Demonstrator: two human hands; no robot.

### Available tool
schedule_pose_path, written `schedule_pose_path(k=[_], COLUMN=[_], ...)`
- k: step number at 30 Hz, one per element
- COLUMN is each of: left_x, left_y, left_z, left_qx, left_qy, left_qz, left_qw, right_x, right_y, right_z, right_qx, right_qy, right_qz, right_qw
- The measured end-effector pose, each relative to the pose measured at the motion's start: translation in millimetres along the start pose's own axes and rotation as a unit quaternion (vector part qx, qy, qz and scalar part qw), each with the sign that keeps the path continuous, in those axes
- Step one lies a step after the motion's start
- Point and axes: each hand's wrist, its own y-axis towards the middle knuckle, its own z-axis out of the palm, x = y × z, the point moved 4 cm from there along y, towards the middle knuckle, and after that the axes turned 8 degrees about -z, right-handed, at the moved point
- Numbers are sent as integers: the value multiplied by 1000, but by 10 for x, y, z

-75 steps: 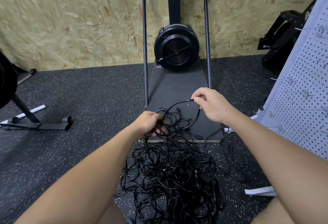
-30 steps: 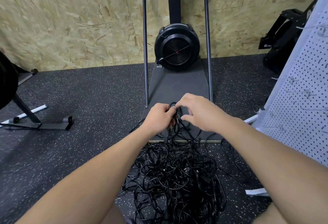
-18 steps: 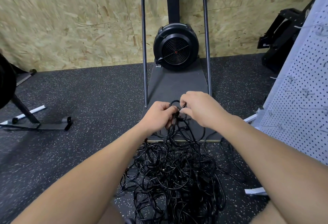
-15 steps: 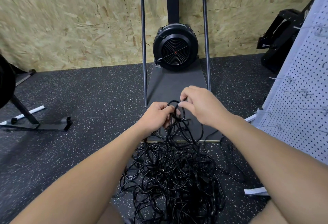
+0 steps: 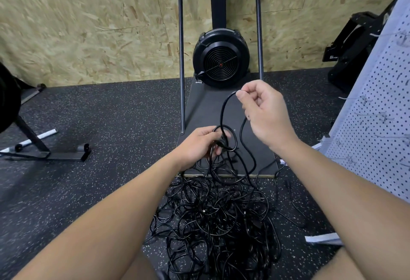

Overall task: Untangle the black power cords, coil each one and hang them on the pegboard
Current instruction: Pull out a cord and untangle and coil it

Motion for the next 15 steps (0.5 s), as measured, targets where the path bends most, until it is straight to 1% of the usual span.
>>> schedule_pose_path(k=[2, 4, 6, 10, 12, 15], left_x=[7, -20, -73, -290, -318, -185], left_y=[14, -4, -39, -64, -48, 8], left_z=[-58, -154, -262, -490, -551, -602], left_qx=[-33, -87, -139, -241, -255, -251], left_qy=[36, 68, 75, 64, 79, 134], left_qz=[7, 19, 35, 96, 98, 66], left_qw=[999, 994, 987, 964, 959, 956], right_x=[-76, -167, -285, -487, -532, -556], right_y=[-31, -31, -11, -48, -75, -83], right_z=[-9, -49, -111, -98, -81, -85], right_qx=[10, 26, 45, 156, 182, 184], right_qy=[-23, -52, -62, -117, -146, -153], right_qz=[8, 20, 48, 113, 121, 127], right_qw=[1000, 998, 996, 974, 965, 963])
